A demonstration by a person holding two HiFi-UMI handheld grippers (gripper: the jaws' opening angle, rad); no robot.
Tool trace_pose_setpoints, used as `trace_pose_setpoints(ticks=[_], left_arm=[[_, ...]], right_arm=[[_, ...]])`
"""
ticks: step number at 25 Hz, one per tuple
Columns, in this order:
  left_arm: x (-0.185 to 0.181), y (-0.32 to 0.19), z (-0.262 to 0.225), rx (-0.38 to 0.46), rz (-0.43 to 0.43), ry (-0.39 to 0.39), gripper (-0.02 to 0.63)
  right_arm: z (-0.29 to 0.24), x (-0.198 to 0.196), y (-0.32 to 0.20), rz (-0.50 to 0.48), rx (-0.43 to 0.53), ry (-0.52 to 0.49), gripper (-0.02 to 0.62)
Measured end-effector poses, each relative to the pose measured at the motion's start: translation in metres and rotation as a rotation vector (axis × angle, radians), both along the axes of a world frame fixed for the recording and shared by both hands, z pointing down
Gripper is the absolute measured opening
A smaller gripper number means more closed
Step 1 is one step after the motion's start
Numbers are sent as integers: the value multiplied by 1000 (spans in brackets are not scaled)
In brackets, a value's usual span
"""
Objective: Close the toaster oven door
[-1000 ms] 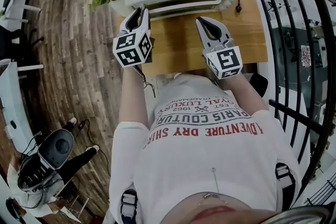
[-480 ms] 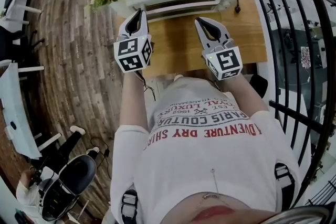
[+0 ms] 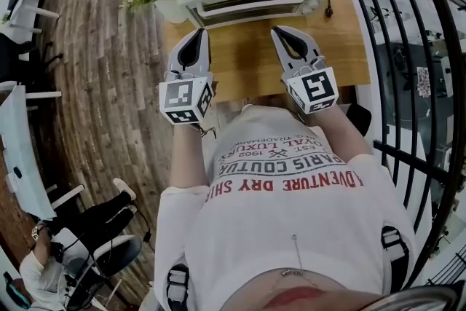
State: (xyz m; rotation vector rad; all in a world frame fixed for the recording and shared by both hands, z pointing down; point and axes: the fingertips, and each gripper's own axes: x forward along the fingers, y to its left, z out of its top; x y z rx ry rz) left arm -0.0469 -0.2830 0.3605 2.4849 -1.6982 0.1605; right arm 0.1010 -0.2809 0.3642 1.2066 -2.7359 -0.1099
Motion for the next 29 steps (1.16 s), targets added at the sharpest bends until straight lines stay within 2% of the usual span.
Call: trace_pose_setpoints(ticks=[6,17,29], left_arm=[[3,15,-4,28,23,24,12],[9,21,-11,50,45,3,12],[8,19,-8,24,28,6,12]], right_arm=[[-4,0,5,-5,9,-4,-11],[-11,4,8,-1,21,-22,-11],[-11,6,11,8,19,-32,-11]])
